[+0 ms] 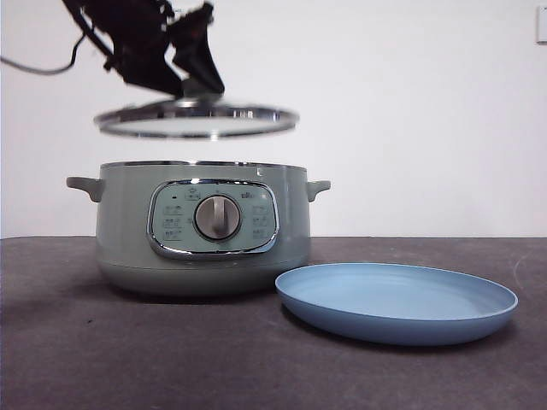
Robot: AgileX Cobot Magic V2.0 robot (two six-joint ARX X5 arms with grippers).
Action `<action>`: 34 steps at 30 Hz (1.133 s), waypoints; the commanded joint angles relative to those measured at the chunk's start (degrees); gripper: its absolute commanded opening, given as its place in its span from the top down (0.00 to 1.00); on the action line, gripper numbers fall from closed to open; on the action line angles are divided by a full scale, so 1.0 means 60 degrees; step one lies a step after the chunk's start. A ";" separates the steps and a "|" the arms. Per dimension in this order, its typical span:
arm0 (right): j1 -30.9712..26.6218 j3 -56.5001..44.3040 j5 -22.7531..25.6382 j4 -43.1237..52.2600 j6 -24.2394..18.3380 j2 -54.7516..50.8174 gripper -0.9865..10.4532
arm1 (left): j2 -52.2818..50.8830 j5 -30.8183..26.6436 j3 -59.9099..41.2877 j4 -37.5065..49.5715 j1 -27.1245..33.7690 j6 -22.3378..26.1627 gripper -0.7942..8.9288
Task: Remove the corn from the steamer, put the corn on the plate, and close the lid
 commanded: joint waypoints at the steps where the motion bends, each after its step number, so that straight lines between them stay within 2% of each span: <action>1: 0.0029 0.0025 0.0033 0.0058 -0.0066 0.0040 0.39 | -0.0423 0.0142 0.0557 -0.0233 0.0018 0.0015 0.93; 8: 0.0029 0.0025 0.0025 0.0062 -0.0062 0.0237 0.39 | -0.1621 0.0142 0.0769 -0.1392 0.0077 0.0007 0.93; 19: 0.0047 0.0025 -0.0022 0.0922 0.0113 0.0794 0.39 | -0.4699 0.0076 0.0769 -0.3657 0.0087 0.0047 0.93; 24: 0.0171 0.0025 -0.0022 0.1876 0.0801 0.1213 0.39 | -0.5876 0.0076 0.0765 -0.4747 0.0069 0.0259 0.93; 29: 0.0922 0.0025 0.0062 0.3413 0.1774 0.1778 0.39 | -0.6583 0.0084 0.0761 -0.5319 0.0058 0.0259 0.93; 31: 0.1326 0.0025 0.0317 0.4054 0.2208 0.2058 0.39 | -0.6779 0.0087 0.0761 -0.5668 0.0058 0.0259 0.93; 34: 0.2124 0.0029 0.1162 0.5027 0.2648 0.2594 0.39 | -0.7016 0.0109 0.0758 -0.6051 0.0058 0.0262 0.93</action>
